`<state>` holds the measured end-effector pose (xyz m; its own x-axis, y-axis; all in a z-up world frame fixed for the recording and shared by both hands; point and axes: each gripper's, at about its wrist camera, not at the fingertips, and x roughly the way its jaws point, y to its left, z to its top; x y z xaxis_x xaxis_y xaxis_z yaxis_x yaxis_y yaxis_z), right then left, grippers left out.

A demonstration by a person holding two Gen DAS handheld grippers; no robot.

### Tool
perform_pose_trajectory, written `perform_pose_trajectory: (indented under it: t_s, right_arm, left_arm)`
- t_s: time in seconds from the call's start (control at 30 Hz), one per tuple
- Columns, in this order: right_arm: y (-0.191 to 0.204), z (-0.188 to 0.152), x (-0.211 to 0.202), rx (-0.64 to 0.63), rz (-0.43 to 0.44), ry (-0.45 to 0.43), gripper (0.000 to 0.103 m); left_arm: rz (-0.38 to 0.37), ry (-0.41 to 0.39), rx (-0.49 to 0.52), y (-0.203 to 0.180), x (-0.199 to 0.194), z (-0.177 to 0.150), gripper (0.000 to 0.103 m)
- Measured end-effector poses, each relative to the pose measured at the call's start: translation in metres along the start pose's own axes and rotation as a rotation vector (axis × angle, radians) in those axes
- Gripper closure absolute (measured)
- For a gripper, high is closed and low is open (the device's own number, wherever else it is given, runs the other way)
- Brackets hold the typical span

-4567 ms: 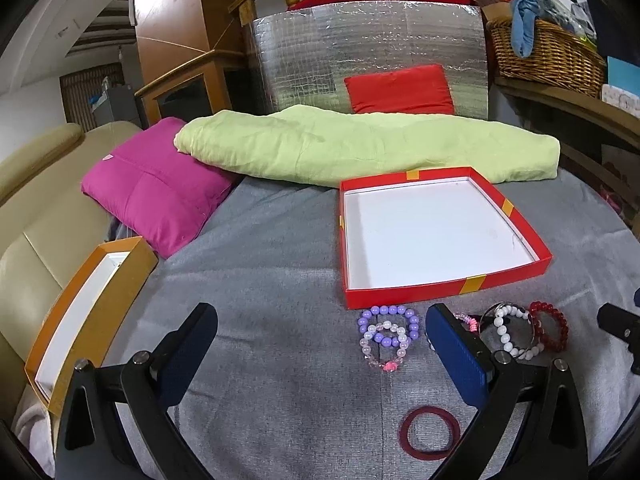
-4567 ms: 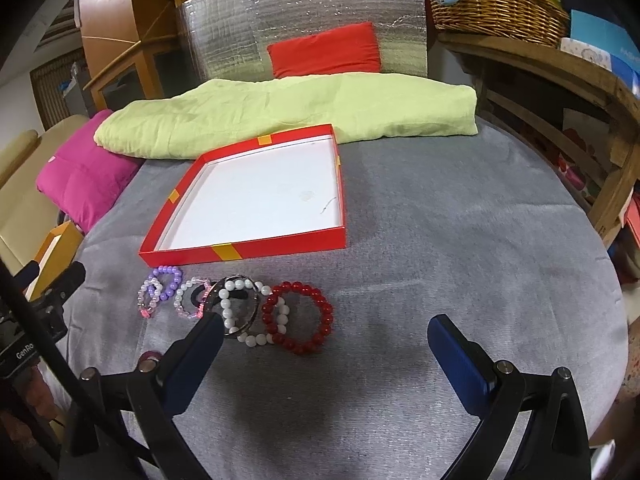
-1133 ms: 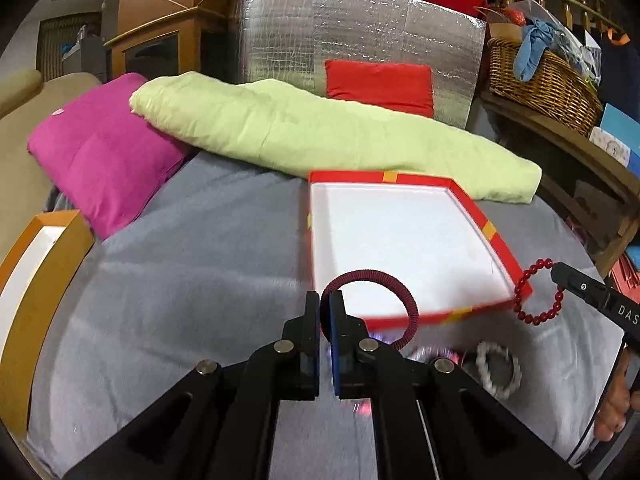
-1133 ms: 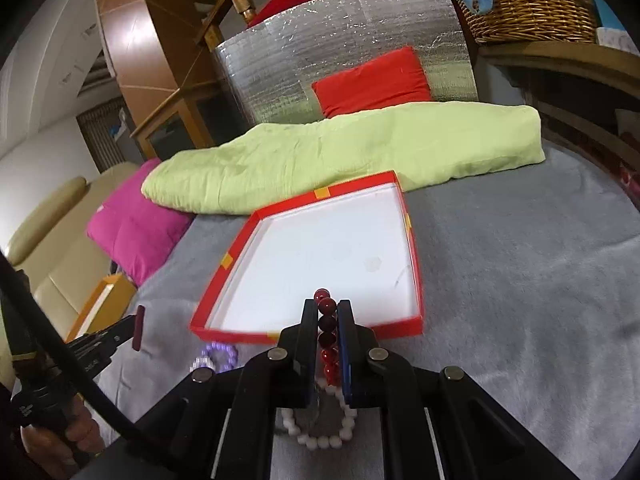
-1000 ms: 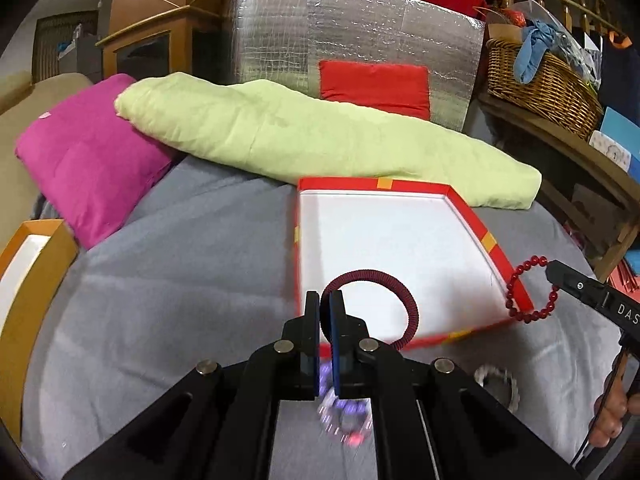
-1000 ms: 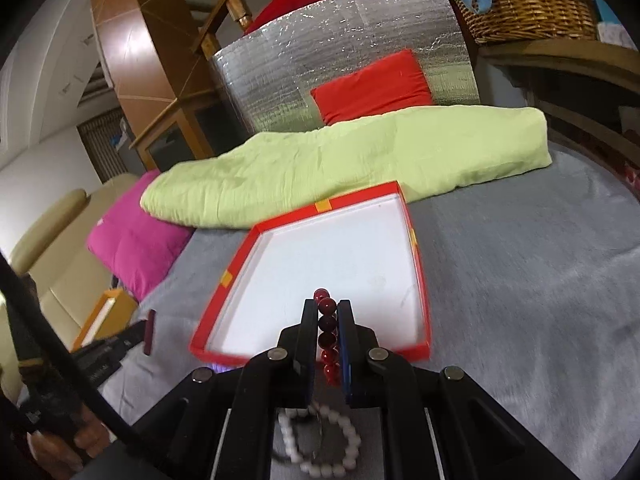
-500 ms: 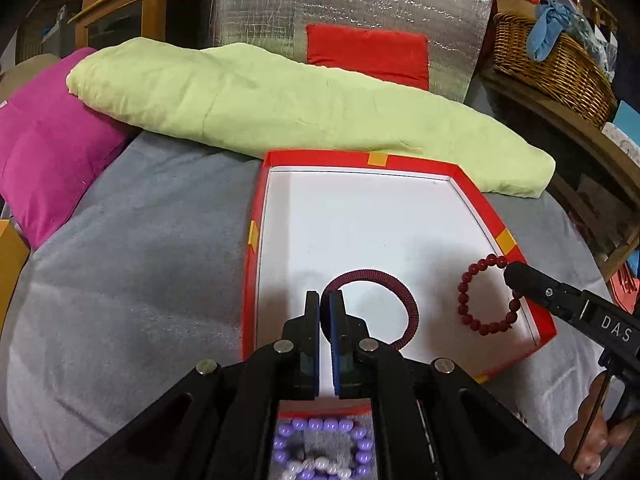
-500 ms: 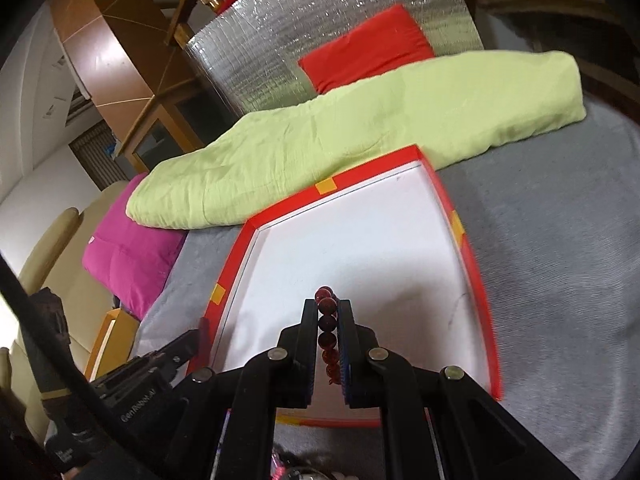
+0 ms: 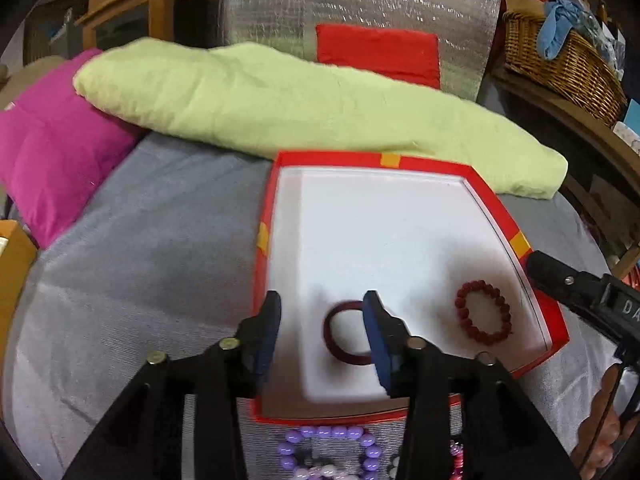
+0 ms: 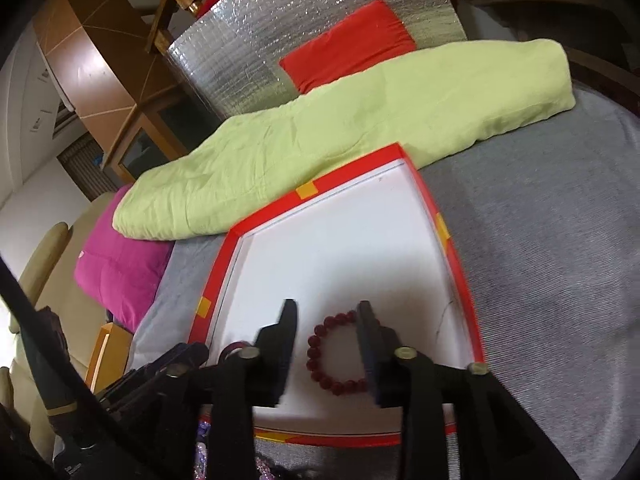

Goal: Organize jewelry
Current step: 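Carry both bracelets into the white tray and open both tools to release them, then lift both open tools out of the tray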

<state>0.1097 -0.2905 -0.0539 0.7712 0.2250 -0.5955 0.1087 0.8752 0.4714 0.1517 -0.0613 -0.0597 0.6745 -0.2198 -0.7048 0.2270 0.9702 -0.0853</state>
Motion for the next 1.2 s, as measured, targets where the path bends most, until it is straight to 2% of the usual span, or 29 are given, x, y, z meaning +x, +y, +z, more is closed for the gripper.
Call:
perform_pose_trajectory:
  t_s: [0.2,0.4,0.57,0.67,0.73,1.0,1.2]
  right_arm:
    - [-0.001,0.000,-0.021,-0.070,-0.008,0.017,0.066]
    - [-0.013,-0.013,-0.038,-0.122,0.006,0.115,0.066]
    - [-0.019,-0.034,-0.053,-0.104,0.084,0.217,0.066]
    - [-0.022,-0.045,-0.059,-0.080,0.107,0.262,0.066]
    - [-0.025,-0.053,-0.061,-0.045,0.123,0.290,0.066]
    - [-0.029,-0.075,-0.068,0.104,0.209,0.330,0.066]
    - [-0.020,-0.082,-0.054,0.123,0.133,0.346,0.066]
  left_arm:
    - [0.020,-0.019,-0.027,0.020,-0.017,0.000,0.059]
    - [0.034,0.029,-0.076,0.041,-0.029,-0.017,0.059]
    - [0.033,0.064,-0.058,0.042,-0.040,-0.035,0.059]
    - [-0.021,0.089,-0.066,0.039,-0.047,-0.047,0.059]
    - [-0.030,0.104,-0.039,0.033,-0.052,-0.057,0.059]
    - [-0.030,0.151,-0.012,0.031,-0.062,-0.083,0.059]
    - [-0.055,0.161,0.025,0.026,-0.060,-0.088,0.059]
